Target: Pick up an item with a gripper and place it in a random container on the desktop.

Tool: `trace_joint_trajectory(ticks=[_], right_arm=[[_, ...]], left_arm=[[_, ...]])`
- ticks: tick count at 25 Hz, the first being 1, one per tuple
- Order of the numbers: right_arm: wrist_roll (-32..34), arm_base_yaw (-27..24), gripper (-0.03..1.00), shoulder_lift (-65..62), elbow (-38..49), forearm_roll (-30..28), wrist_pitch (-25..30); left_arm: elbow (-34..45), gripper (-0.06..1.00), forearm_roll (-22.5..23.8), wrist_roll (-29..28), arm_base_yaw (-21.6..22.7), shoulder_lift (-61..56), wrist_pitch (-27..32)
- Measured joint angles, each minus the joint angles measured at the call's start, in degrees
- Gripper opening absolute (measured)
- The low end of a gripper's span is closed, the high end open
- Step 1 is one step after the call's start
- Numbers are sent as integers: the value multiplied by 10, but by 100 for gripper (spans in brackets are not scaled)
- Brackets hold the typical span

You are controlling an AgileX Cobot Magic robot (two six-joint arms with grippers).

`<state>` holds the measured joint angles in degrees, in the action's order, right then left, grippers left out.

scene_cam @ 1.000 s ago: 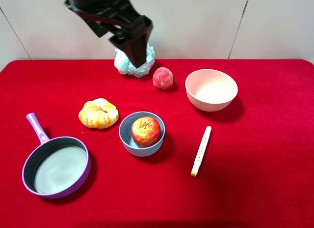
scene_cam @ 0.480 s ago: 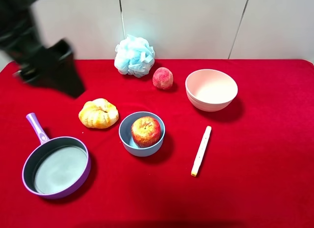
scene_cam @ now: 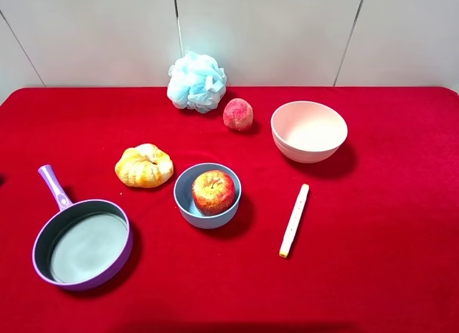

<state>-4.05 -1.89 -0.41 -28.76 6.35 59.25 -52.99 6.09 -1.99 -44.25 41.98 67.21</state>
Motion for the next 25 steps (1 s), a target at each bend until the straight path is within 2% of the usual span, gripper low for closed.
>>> trace_joint_trajectory(ticks=[5, 8, 18, 25], right_arm=[[0, 0, 69, 0, 0, 0, 0], [0, 0, 69, 0, 0, 0, 0], [0, 0, 69, 0, 0, 0, 0], [0, 0, 69, 0, 0, 0, 0]], left_arm=[[53, 99, 0, 0, 5, -105, 0], [78, 99, 1, 0, 39, -167, 0], [153, 99, 1, 0, 237, -307, -6], [210, 99, 1, 0, 335, -327, -46]])
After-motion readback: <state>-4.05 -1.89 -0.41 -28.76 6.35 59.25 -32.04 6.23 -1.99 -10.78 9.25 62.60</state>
